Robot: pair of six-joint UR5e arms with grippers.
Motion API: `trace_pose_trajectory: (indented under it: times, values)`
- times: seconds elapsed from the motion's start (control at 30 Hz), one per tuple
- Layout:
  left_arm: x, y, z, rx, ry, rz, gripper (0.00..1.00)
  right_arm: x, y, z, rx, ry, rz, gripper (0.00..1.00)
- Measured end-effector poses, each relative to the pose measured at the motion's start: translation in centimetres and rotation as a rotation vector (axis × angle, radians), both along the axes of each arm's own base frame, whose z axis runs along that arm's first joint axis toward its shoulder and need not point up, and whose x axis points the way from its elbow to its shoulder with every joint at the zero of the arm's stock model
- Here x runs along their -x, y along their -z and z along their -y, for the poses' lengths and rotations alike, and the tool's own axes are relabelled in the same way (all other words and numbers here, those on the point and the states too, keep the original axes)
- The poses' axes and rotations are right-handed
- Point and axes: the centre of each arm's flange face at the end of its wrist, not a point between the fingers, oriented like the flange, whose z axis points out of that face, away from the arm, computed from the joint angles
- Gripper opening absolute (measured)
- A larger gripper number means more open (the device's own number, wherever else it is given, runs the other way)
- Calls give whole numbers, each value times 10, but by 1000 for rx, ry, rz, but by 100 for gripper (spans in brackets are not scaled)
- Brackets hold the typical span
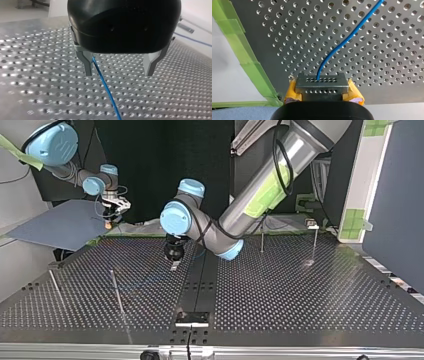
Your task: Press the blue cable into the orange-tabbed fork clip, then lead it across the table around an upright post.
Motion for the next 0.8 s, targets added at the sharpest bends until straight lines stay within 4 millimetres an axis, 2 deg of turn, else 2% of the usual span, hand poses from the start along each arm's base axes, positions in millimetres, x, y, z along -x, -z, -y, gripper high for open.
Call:
trace_pose_trajectory:
  times: [0.13,0.23,0.57,0.8]
  values:
    - [4,-3,2,-20,42,-1,100,0,0,0,-1,0,-3,0]
    - [12,-14,5,-38,77,3,100,-1,-1,1,0,-2,-3,0]
    - [54,-62,20,-87,207,45,100,-10,-3,1,-5,-23,-5,0]
    - [83,-95,23,-125,292,72,100,-15,-4,1,-4,-36,-4,0]
